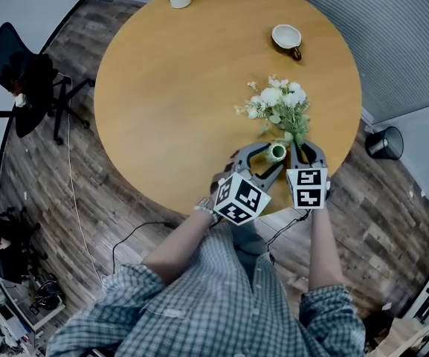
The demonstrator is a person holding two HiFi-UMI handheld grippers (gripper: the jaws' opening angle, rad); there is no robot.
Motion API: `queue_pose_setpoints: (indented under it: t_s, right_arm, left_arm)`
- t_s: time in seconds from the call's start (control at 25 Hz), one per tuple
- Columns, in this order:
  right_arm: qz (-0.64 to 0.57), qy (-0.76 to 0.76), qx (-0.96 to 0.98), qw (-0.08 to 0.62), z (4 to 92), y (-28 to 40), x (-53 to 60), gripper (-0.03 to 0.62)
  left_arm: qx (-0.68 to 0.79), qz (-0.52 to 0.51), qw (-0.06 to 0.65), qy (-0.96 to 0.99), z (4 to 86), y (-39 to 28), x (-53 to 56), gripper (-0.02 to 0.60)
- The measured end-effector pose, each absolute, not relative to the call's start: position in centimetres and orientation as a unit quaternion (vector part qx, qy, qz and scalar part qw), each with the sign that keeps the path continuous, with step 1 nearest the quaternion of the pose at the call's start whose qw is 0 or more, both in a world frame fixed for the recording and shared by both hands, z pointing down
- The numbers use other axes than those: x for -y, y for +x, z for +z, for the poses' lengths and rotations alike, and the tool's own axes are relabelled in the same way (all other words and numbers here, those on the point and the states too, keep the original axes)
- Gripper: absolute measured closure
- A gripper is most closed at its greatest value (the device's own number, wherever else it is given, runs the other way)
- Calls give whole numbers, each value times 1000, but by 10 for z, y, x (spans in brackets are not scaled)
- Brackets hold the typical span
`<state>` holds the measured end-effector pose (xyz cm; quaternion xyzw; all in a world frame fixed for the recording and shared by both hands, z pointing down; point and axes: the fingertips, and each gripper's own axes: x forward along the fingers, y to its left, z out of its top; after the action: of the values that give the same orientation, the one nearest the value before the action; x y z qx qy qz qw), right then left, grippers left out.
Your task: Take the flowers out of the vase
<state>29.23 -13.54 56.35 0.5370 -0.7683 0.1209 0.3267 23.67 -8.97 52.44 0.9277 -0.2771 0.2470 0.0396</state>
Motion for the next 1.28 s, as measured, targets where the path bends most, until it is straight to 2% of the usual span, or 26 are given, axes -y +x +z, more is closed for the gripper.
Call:
queue_pose_setpoints:
  t_s: [0.16,0.28,0.48,0.96,1.2,1.28]
  right_arm:
    - [130,534,764,339,569,293,134,566]
    - [140,532,762,342,571,294,135,478]
    - [149,522,770,335,567,291,131,434]
    - [154,572,755,280,534,297,112,434]
    - [159,611,745,217,502,301,94,434]
    - [153,620,743,199,490,299,88,434]
  left_arm:
    - [276,247,40,928,524,235,90,359]
    - [281,249,36,926,523,235,91,356]
    - [282,252,32,925,525,235,91,353]
    - [254,241,45,936,513,226,82,342]
    - [251,227,46,940,490,207,79,345]
    - [256,222,46,940,481,199,80,366]
